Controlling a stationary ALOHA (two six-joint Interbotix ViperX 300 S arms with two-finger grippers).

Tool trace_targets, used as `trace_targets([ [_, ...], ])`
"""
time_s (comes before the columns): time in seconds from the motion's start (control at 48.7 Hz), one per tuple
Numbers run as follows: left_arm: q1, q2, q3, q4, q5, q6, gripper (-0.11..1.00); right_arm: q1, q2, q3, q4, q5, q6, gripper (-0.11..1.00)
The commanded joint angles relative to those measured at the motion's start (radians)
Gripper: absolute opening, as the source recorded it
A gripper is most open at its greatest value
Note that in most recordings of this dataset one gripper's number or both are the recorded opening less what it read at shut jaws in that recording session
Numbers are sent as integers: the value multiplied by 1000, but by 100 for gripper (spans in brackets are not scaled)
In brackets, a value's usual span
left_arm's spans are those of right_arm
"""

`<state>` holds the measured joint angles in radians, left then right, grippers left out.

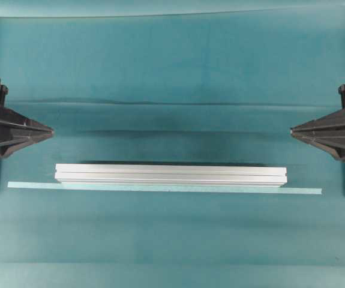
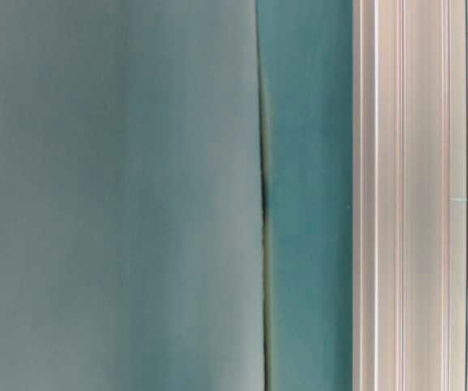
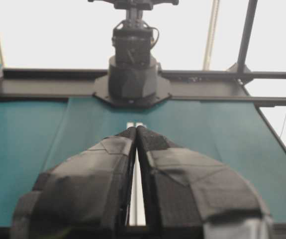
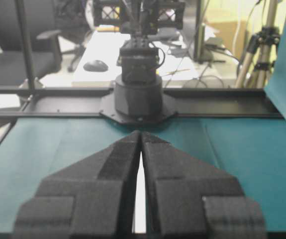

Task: Lift the metal rail with both hands.
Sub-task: 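Move both grippers inward over the two ends of the silver rail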

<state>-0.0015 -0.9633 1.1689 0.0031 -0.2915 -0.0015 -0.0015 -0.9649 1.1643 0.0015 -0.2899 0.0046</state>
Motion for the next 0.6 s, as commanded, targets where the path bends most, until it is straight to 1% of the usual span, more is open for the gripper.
trace_targets([
  [0.0,12,14,-38,9,74,-29,14,-3,18,-5,5,-2,8,14],
  [0.041,11,20,-61,11,127,-41,14,-2,26,-15,37,38,15,16],
  [0.062,11,21,-74,11,156,-44,11,-2,31,-23,57,64,21,16],
  [0.123,6,34,-112,15,238,-48,3,0,48,-52,98,163,51,7],
  [0.164,3,43,-140,15,281,-60,0,-2,60,-71,112,229,72,4],
  [0.246,3,61,-189,15,350,-80,-1,0,86,-114,112,344,109,2],
  [0.411,3,130,-270,17,476,-87,-1,-3,175,-207,112,531,155,2],
  [0.575,-8,238,-330,15,571,-92,-1,-5,285,-285,112,646,161,2],
])
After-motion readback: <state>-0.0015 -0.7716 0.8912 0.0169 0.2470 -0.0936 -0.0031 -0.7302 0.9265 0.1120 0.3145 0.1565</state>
